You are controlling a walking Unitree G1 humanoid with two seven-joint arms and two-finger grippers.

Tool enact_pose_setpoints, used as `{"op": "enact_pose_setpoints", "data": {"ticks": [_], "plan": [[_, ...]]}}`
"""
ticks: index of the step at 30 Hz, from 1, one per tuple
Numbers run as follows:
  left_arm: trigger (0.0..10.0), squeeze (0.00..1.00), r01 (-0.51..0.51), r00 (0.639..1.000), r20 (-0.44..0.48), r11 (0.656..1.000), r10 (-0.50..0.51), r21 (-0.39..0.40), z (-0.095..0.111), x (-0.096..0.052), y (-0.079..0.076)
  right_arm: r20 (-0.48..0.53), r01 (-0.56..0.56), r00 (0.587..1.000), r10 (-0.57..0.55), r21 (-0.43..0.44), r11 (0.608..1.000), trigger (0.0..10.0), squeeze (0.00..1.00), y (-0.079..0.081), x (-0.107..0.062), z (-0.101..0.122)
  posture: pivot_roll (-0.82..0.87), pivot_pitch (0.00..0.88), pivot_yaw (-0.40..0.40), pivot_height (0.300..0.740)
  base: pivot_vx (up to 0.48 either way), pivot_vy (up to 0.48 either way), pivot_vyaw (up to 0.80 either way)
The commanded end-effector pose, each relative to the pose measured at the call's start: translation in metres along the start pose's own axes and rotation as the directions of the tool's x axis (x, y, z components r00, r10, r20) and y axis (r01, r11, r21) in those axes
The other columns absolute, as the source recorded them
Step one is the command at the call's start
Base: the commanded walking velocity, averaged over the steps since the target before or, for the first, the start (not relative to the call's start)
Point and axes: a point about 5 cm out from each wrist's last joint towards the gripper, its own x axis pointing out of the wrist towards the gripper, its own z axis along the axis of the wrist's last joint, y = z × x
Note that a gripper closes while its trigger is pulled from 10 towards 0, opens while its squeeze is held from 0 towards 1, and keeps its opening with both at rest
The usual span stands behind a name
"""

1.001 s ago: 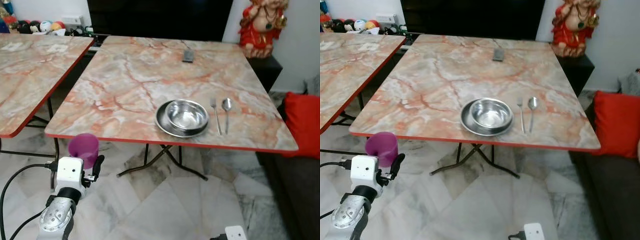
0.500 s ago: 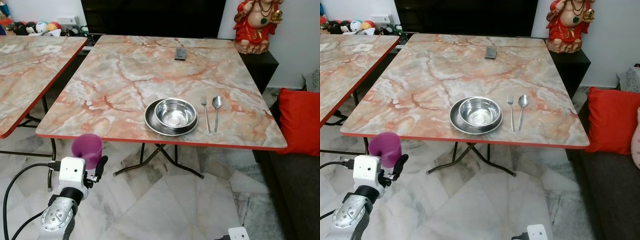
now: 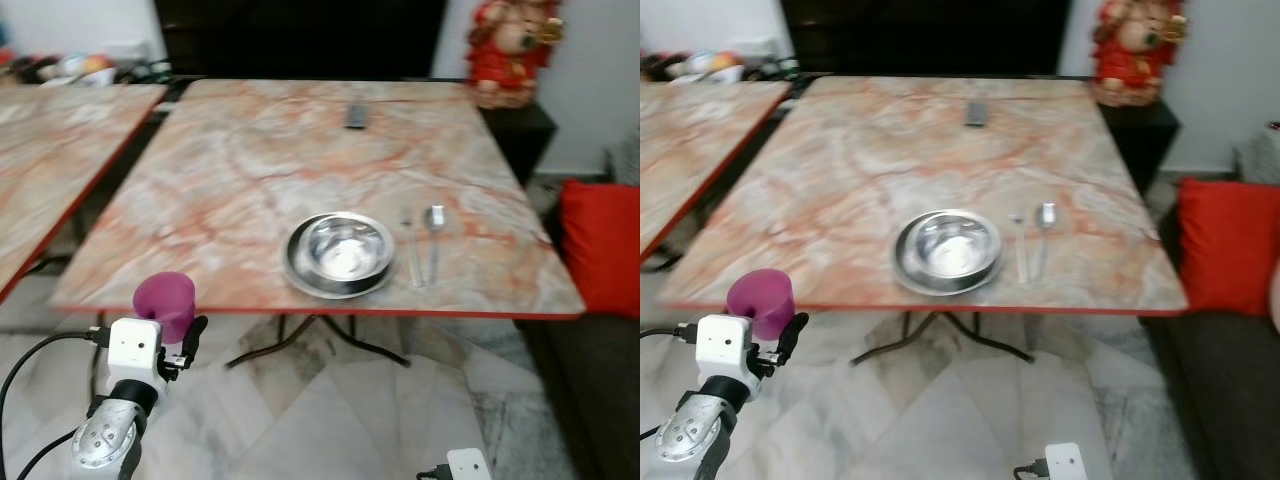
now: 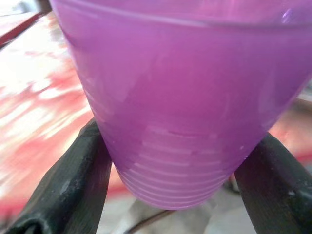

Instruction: Setting the table

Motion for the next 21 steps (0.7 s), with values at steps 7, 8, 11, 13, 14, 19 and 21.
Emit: {"op": "enact_pose_setpoints", "data": {"ticks": [7,8,11,13,14,19,21], "plan": [[10.0,0.0,-0.033,0.999,-0.024,0.999,0.034,0.025,-0.003,-0.006,0.012,0.023,-0.01,1.0,0.01,0.014,1.0,10.0,0.0,0.006,0.001,0.009,0.03,0.118,-0.012,0.74,0.364,0.0,0.0],[10.0,0.0,-0.033,0.999,-0.018,0.999,0.034,0.024,-0.002,-0.005,0.012,0.023,-0.01,1.0,0.01,0.011,1.0,10.0,0.0,0.006,0.001,0.009,0.03,0.117,-0.013,0.74,0.364,0.0,0.0],[10.0,0.0,-0.035,0.999,-0.015,0.999,0.035,0.023,-0.001,-0.004,0.012,0.023,-0.01,1.0,0.01,0.011,1.0,10.0,0.0,0.006,0.001,0.009,0.03,0.116,-0.014,0.74,0.36,0.0,0.0],[10.0,0.0,-0.036,0.999,-0.013,0.999,0.036,0.023,0.0,-0.003,0.012,0.024,-0.009,1.0,0.009,0.01,1.0,10.0,0.0,0.005,0.002,0.009,0.03,0.117,-0.016,0.74,0.322,0.0,0.0],[10.0,0.0,-0.039,0.999,-0.01,0.999,0.039,0.023,0.0,-0.003,0.012,0.024,-0.009,1.0,0.009,0.009,1.0,10.0,0.0,0.005,0.002,0.01,0.03,0.118,-0.017,0.74,0.251,0.0,0.0],[10.0,0.0,-0.049,0.999,0.002,0.999,0.049,0.014,0.004,0.0,0.013,0.025,-0.011,1.0,0.011,0.005,1.0,10.0,0.0,0.005,0.002,0.01,0.04,0.123,-0.021,0.74,0.05,0.0,0.0],[10.0,0.0,-0.048,0.999,0.005,0.999,0.048,0.009,0.006,0.002,0.012,0.025,-0.011,1.0,0.011,0.003,1.0,10.0,0.0,0.005,0.002,0.01,0.04,0.123,-0.021,0.74,0.0,0.0,0.0]]}}
